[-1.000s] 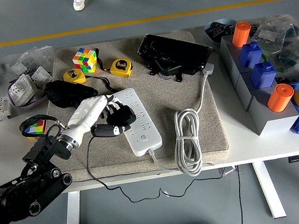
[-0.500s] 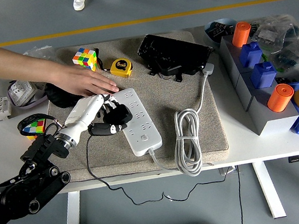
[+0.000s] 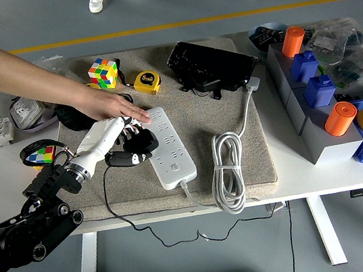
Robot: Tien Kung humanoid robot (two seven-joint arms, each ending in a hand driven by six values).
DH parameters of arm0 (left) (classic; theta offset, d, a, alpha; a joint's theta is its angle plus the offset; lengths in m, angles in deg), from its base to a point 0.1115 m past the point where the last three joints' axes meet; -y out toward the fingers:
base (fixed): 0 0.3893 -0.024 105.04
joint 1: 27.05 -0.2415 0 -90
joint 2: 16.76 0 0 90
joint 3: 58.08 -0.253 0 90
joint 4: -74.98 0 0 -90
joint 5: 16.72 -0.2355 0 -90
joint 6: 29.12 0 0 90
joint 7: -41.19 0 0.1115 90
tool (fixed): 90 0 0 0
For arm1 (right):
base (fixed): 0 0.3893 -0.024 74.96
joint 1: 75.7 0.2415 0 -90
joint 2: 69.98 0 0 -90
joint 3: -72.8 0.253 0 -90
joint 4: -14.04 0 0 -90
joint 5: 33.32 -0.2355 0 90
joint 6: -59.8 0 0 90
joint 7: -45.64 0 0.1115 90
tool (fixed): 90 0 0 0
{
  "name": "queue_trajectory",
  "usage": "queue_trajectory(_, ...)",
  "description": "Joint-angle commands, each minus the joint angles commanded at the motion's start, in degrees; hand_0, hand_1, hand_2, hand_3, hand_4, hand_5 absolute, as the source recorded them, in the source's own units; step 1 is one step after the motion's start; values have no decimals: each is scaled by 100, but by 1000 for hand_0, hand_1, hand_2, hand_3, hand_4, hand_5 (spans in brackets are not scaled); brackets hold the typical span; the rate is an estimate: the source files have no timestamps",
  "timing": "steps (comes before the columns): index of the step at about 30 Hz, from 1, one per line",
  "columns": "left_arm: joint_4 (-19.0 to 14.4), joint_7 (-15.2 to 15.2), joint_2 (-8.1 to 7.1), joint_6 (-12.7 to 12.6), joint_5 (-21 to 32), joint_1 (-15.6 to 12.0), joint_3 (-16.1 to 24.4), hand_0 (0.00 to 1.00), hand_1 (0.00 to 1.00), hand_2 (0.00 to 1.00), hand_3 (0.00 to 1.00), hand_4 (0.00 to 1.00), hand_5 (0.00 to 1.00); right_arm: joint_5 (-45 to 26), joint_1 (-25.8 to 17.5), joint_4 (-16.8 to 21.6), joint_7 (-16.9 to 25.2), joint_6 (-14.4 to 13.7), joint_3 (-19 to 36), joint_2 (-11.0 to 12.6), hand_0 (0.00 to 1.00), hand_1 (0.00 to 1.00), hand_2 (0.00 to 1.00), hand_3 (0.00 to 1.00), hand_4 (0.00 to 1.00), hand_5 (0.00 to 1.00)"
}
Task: Put the plug near the board,insert it into the board,press the button,pull the plug out
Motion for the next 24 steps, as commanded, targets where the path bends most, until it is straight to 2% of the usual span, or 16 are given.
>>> queue_trajectory(14, -18, -31, -48, 108, -26, 5, -13, 273, 377, 372, 530, 782, 40, -3, -10, -2, 12, 1, 0, -5, 607, 637, 656, 556, 998, 472)
queue_trajectory(24, 28, -3, -56, 97, -78, 29, -48, 269, 379, 373, 531, 784, 39, 14, -6, 14, 16, -1, 35, -6, 606, 637, 656, 556, 998, 472)
